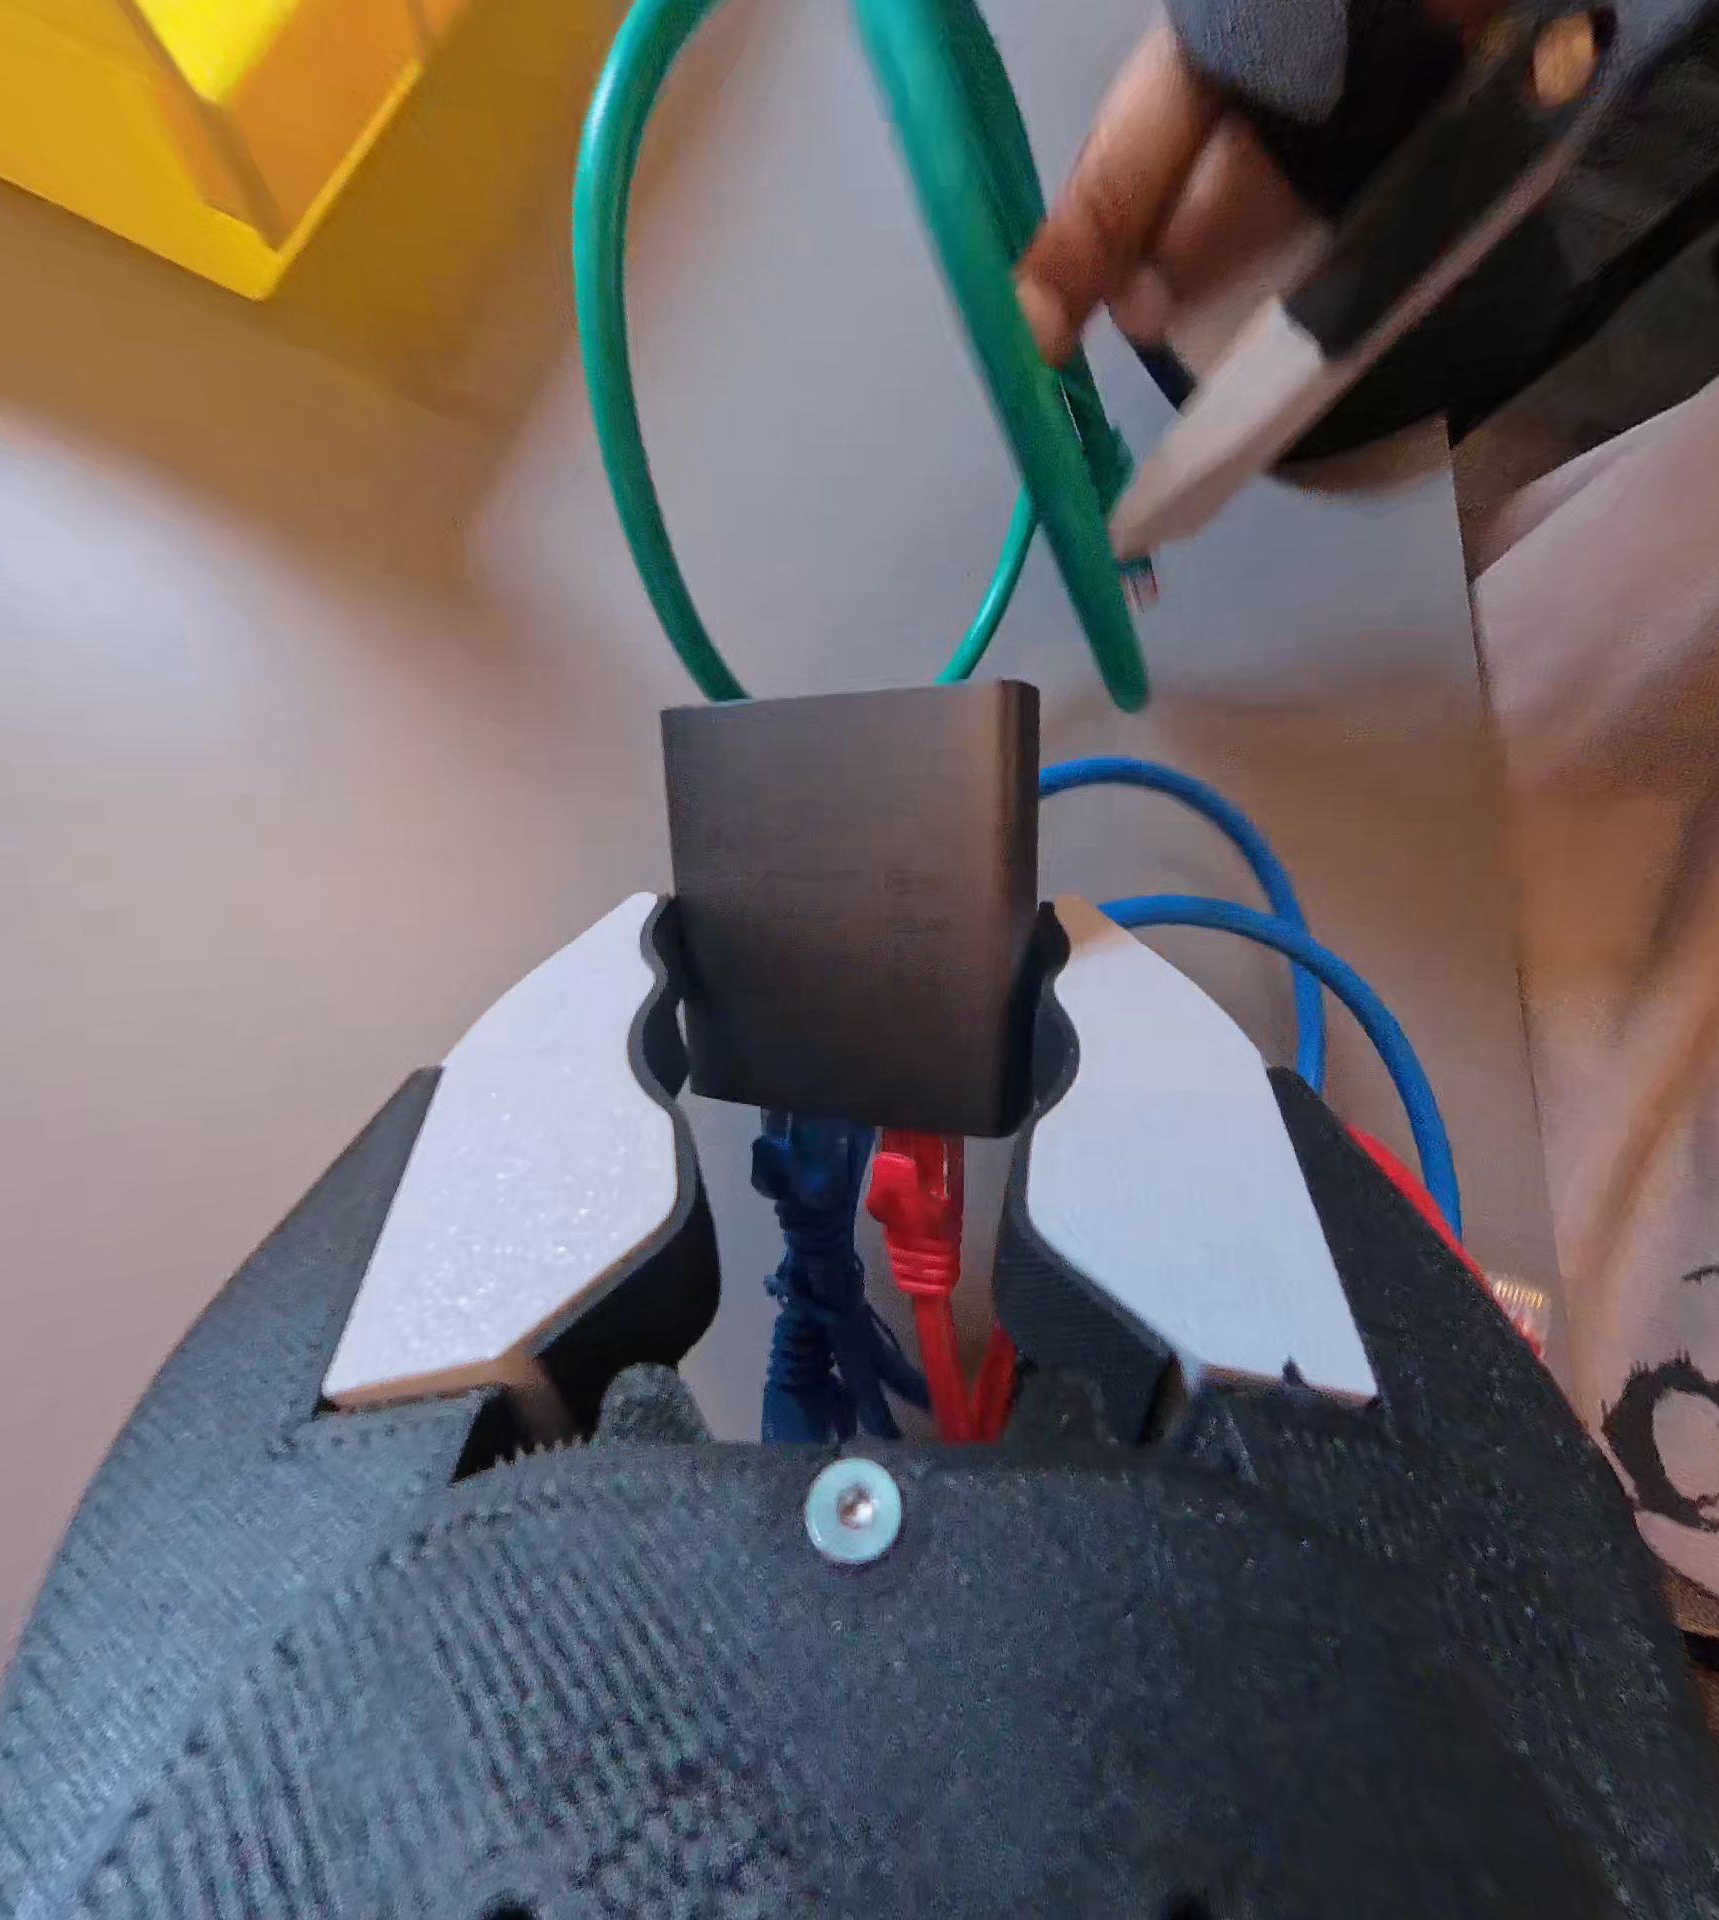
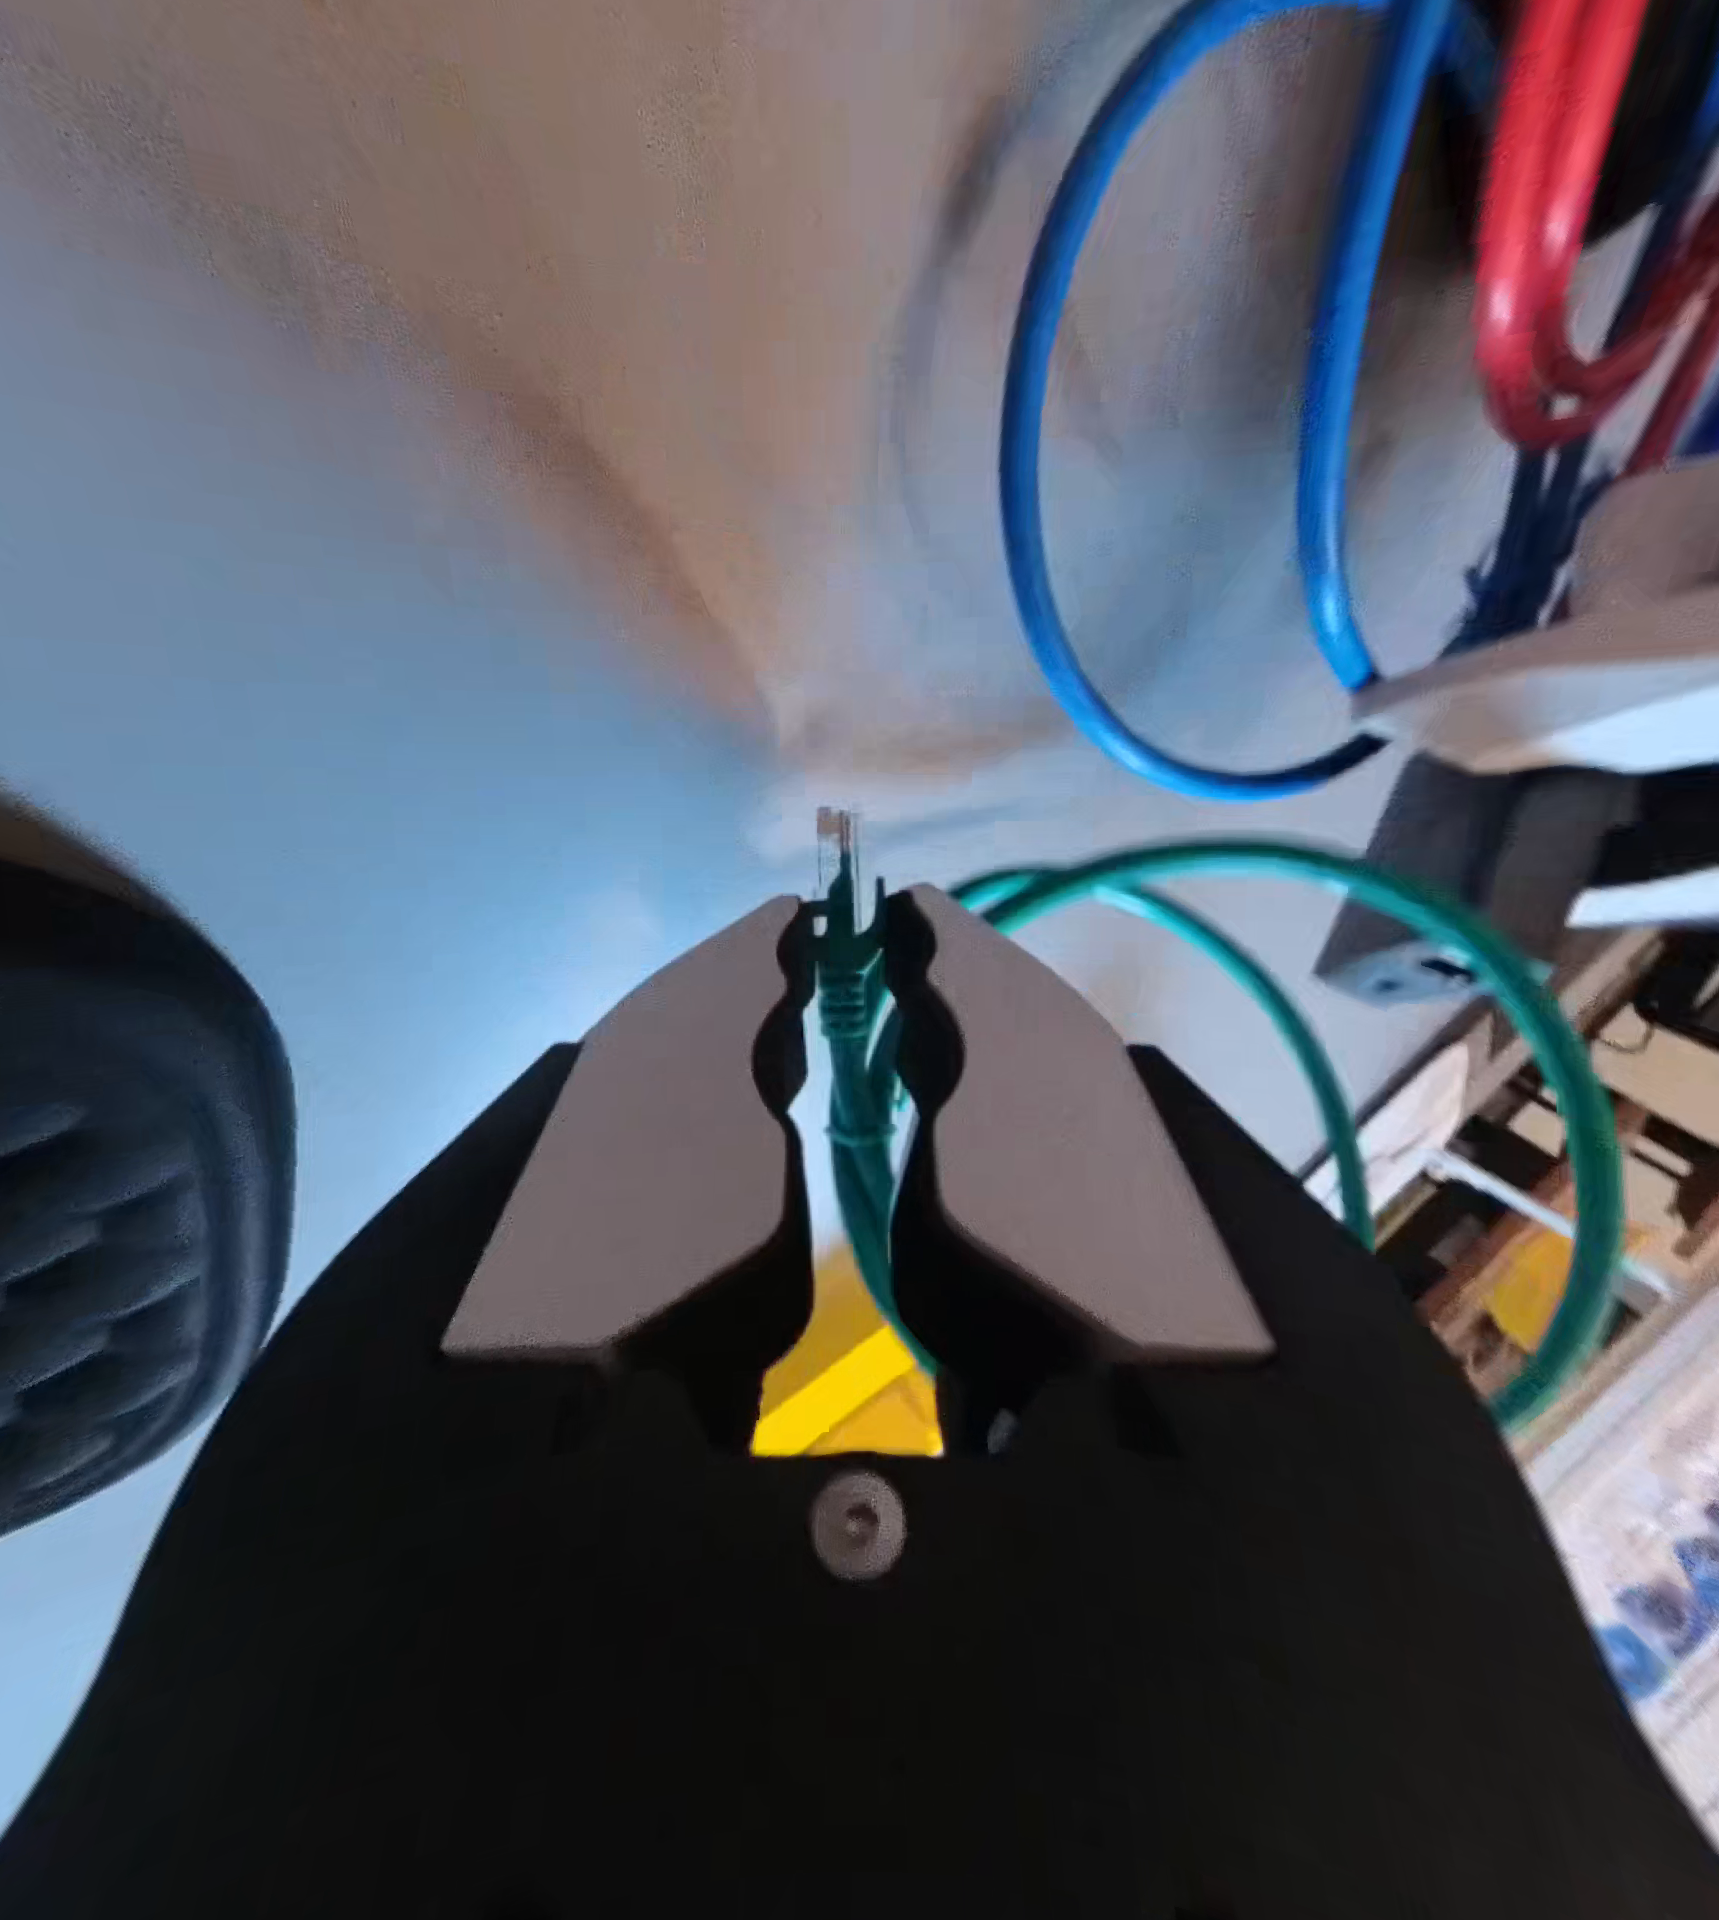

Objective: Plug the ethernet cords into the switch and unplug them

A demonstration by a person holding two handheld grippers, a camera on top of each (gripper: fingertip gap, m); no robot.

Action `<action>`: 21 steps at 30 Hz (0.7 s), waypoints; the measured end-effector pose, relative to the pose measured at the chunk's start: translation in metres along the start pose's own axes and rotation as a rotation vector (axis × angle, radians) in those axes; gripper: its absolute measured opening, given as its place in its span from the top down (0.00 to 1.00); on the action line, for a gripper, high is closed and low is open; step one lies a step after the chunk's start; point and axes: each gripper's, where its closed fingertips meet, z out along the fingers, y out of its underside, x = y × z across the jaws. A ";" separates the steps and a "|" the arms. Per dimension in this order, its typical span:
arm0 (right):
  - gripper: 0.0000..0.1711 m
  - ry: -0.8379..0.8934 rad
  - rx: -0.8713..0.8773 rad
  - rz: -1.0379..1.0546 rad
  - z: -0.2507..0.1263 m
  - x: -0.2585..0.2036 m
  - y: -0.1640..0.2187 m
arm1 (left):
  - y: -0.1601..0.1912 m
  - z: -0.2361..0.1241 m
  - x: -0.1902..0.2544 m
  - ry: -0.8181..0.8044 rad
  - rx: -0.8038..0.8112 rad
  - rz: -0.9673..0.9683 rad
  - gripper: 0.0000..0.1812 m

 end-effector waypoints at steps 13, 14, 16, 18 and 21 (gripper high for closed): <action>0.92 0.363 -0.198 0.720 -0.079 0.070 0.170 | -0.007 -0.033 -0.004 -0.156 0.193 0.036 0.64; 0.92 0.354 -0.216 0.783 -0.069 0.069 0.184 | -0.008 -0.033 -0.004 -0.170 0.195 0.044 0.64; 0.91 0.329 -0.249 0.893 -0.046 0.066 0.210 | -0.011 -0.036 -0.005 -0.212 0.191 0.071 0.64; 0.84 0.313 -0.312 1.009 -0.030 0.061 0.235 | -0.013 -0.038 -0.007 -0.258 0.178 0.101 0.64; 0.79 0.413 -0.185 1.111 -0.032 0.084 0.228 | -0.015 -0.038 -0.010 -0.291 0.169 0.124 0.64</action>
